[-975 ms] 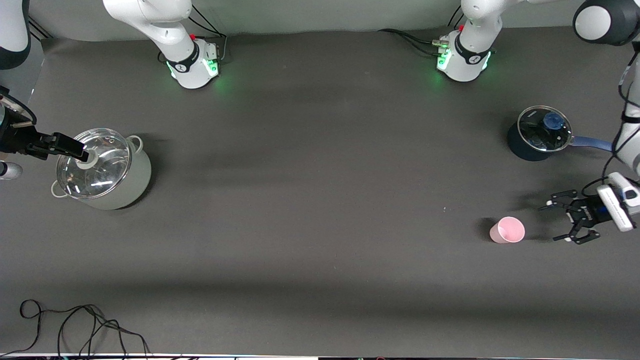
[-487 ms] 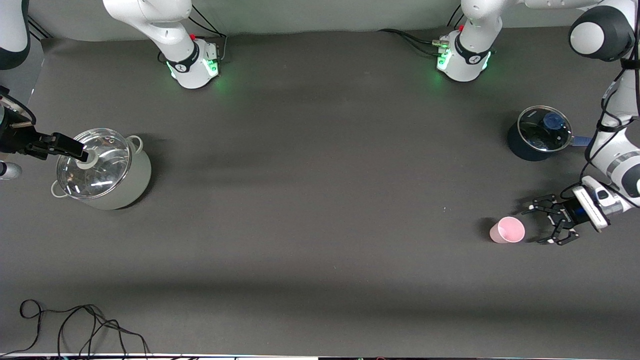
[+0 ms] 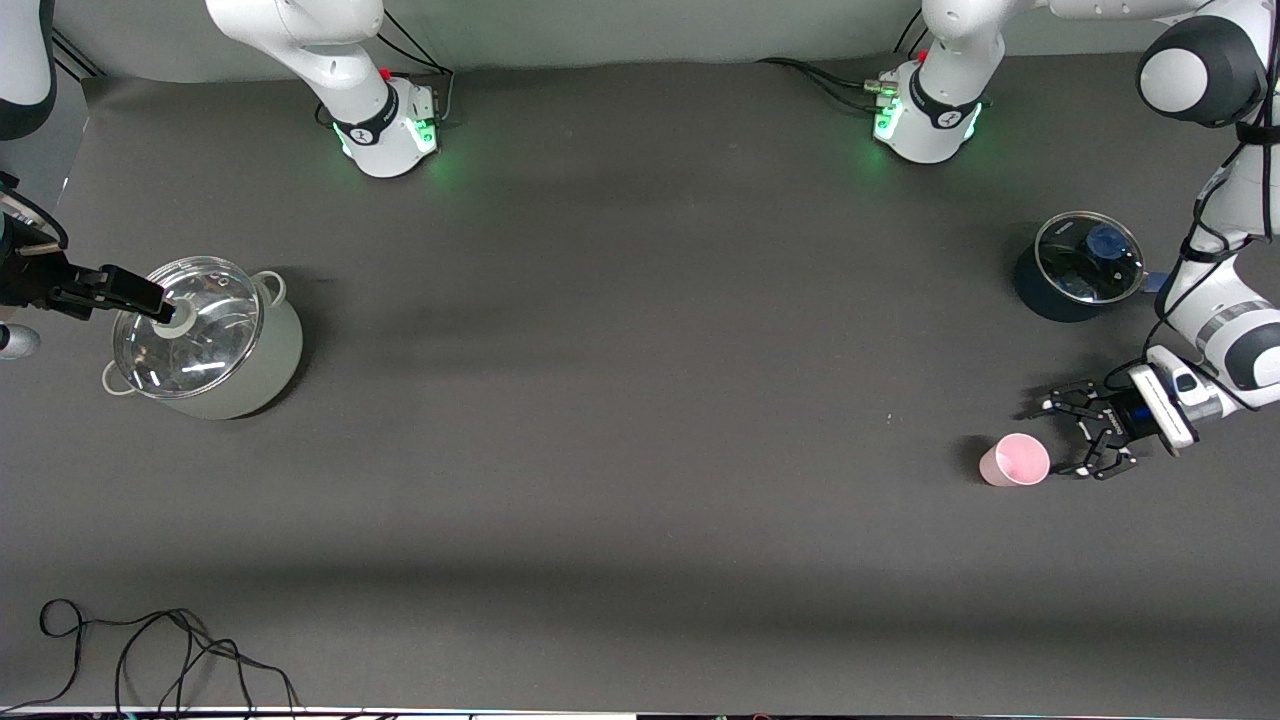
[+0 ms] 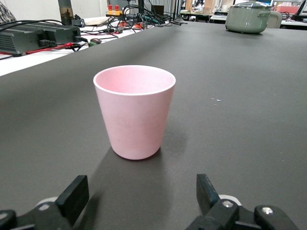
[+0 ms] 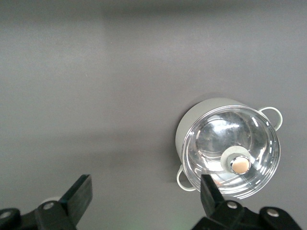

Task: Transfer pink cup from left to right arm
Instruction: 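Close the left gripper around the pink cup's side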

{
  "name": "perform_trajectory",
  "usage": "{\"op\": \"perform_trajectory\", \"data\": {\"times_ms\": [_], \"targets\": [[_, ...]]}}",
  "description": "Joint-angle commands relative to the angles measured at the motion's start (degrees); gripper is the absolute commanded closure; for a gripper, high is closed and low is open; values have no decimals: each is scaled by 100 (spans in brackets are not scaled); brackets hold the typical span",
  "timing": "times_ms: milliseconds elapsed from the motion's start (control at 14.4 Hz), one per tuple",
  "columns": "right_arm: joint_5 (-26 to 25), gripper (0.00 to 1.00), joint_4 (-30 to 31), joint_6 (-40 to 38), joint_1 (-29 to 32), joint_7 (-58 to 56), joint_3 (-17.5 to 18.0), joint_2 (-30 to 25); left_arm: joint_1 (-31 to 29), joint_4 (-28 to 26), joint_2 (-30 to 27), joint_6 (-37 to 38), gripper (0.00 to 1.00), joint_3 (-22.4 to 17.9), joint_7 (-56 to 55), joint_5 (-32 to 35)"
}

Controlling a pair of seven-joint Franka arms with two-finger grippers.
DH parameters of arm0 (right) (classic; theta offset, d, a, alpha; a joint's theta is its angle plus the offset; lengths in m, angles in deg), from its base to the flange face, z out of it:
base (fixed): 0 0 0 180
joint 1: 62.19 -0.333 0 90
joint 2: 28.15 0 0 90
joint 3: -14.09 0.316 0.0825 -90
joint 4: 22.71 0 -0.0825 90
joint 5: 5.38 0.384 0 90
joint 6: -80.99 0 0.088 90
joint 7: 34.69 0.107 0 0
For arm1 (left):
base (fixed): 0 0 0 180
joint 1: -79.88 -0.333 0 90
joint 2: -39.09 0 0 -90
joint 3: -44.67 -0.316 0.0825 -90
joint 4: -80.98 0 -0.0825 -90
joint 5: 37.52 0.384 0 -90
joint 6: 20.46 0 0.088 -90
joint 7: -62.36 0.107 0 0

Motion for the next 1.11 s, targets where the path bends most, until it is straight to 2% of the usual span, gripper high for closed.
{"op": "perform_trajectory", "data": {"times_ms": [0,348,1044], "targets": [[122,0,-107,-86,1,-143,-26,32,-11,-119,-55,45,0,56,179,-198],[122,0,-107,-86,19,-143,-26,32,164,-119,42,-95,0,205,188,-454],[122,0,-107,-86,19,-151,-26,32,411,-224,130,-351,0,258,644,-1034]]}}
